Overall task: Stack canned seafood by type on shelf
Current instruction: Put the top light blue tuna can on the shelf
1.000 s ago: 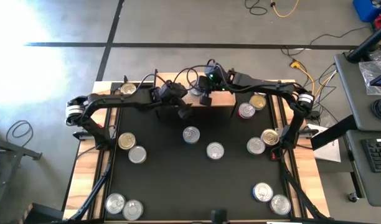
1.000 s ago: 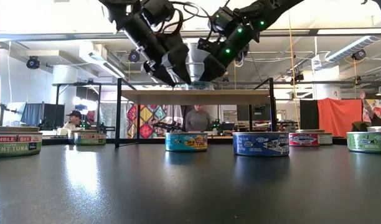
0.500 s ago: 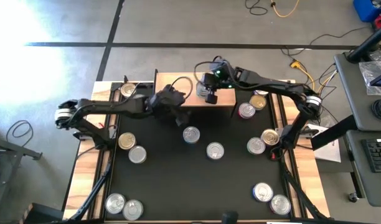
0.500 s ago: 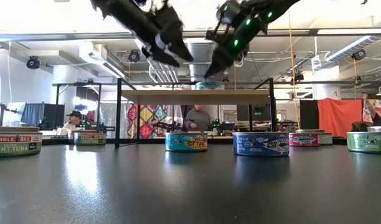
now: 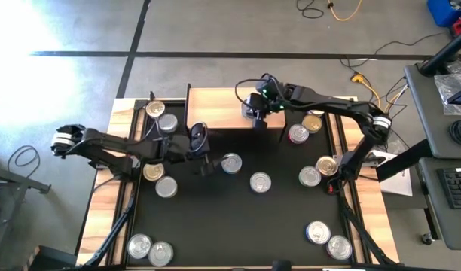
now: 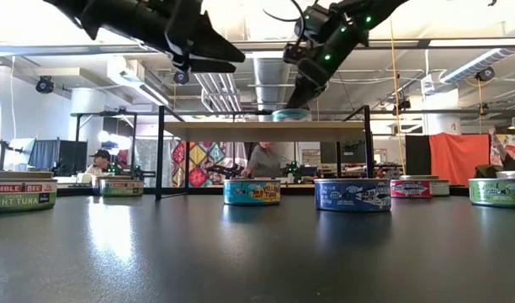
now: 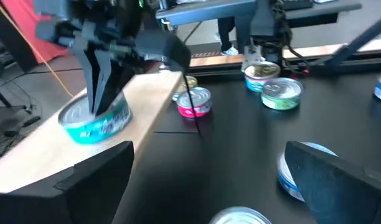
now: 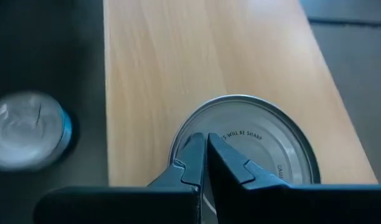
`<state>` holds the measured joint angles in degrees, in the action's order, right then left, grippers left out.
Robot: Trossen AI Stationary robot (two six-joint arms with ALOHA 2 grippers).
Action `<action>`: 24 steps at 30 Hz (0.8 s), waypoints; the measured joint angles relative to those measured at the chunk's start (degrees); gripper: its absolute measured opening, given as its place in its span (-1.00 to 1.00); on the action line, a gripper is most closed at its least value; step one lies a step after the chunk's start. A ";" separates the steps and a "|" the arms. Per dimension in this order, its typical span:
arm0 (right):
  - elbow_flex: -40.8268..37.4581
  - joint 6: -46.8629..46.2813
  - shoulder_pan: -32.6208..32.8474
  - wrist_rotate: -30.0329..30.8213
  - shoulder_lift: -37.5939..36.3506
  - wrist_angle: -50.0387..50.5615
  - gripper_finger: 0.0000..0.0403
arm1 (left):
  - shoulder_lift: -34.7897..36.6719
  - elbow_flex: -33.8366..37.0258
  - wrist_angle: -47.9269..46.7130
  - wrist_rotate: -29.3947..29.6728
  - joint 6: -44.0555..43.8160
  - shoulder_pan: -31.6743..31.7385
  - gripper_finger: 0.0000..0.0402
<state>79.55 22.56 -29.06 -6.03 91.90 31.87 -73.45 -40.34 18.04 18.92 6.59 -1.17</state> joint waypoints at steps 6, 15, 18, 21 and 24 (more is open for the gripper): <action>-0.13 3.10 -0.11 7.42 -3.70 8.96 -0.94 | -2.54 0.33 1.74 0.00 -2.50 -0.19 0.99; -0.35 4.03 -0.09 11.61 -7.70 9.85 -0.94 | -12.67 -0.03 12.65 -0.02 -2.17 -1.24 0.99; -0.37 4.48 -0.13 12.15 -7.23 10.05 -0.94 | -15.04 -0.05 16.26 -0.02 -1.68 -1.33 0.99; -0.37 5.92 -1.28 15.48 -6.14 9.63 -0.94 | -16.40 -0.05 16.99 -0.02 -1.78 -1.34 0.99; -0.37 7.35 -3.06 18.81 -4.12 8.87 -0.94 | -16.48 -0.05 17.51 0.00 -2.54 -1.52 0.99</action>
<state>79.18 29.90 -32.12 12.78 87.78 40.74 -89.93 -40.39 35.55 18.92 4.05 -2.69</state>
